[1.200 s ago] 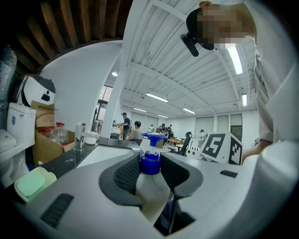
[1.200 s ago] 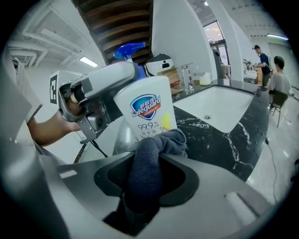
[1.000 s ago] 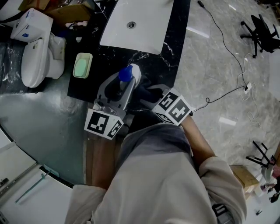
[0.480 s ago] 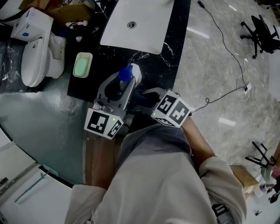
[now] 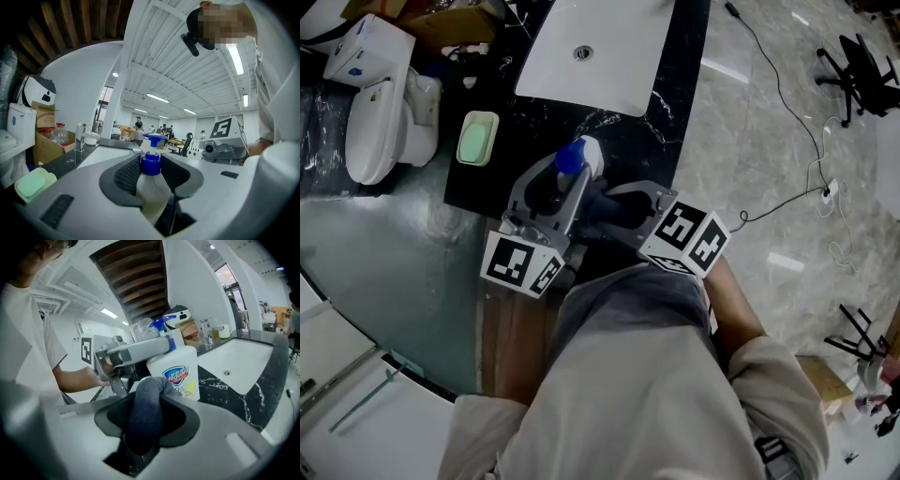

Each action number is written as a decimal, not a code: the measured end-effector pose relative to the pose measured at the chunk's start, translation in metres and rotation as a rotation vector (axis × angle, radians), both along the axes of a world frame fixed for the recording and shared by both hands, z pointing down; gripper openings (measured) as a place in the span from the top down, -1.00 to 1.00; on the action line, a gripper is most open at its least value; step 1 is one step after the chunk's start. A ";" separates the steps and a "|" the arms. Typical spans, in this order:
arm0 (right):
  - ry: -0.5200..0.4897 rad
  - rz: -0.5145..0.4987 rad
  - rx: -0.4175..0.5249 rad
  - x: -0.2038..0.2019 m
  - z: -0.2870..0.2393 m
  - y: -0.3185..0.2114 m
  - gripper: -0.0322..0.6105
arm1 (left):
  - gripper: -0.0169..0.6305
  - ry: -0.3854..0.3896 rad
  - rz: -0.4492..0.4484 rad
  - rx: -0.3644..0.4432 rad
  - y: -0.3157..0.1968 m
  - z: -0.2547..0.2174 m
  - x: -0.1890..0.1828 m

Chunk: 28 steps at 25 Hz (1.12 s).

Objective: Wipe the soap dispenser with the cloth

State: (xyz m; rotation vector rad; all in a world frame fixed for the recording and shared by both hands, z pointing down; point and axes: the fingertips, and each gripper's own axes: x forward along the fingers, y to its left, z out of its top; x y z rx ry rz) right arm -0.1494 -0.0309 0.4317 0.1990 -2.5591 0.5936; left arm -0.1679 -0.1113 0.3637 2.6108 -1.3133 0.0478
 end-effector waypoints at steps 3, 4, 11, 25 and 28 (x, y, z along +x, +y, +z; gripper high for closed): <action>-0.020 0.018 0.017 0.002 -0.008 -0.005 0.47 | 0.53 0.002 0.000 0.006 0.000 0.000 0.000; -0.023 0.025 0.023 0.004 -0.010 -0.006 0.47 | 0.53 0.004 0.001 0.009 0.000 0.000 0.000; -0.079 0.085 0.039 0.016 -0.026 -0.016 0.47 | 0.53 0.023 -0.010 0.015 0.000 -0.001 -0.003; -0.138 0.140 0.093 0.034 -0.056 -0.038 0.47 | 0.53 0.062 0.030 0.025 0.003 -0.015 -0.001; -0.144 0.143 0.108 0.039 -0.063 -0.042 0.47 | 0.53 0.067 0.032 0.025 0.005 -0.016 -0.002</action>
